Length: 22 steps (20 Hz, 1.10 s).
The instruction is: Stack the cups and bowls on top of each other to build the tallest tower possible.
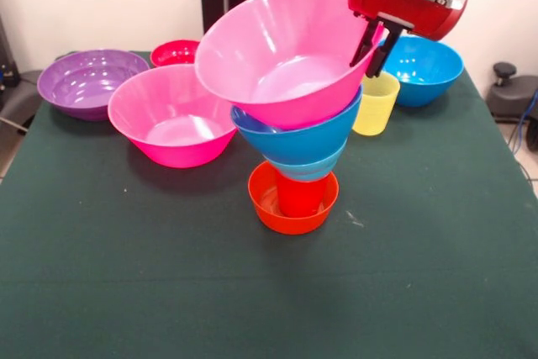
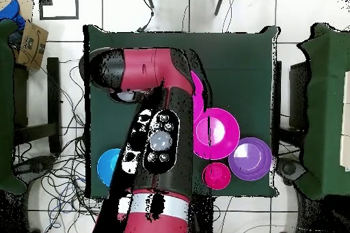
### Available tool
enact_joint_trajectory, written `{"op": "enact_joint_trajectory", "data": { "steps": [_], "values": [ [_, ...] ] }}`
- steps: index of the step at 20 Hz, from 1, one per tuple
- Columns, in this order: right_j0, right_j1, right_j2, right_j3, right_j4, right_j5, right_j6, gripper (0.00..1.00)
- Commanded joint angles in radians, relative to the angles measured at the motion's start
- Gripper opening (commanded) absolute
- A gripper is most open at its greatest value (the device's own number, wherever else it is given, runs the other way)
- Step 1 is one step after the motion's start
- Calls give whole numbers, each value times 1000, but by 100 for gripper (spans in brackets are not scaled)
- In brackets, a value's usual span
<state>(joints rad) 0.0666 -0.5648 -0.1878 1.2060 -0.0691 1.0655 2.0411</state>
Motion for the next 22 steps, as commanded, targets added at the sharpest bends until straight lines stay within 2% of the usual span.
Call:
{"op": "enact_joint_trajectory", "data": {
  "steps": [1, 13, 22],
  "values": [
    [16, 45, 37, 79, -4, -83, 162, 0],
    [23, 65, 33, 107, -5, -154, 170, 0],
    [26, 71, 25, 105, -7, -153, 154, 0]
  ]
}}
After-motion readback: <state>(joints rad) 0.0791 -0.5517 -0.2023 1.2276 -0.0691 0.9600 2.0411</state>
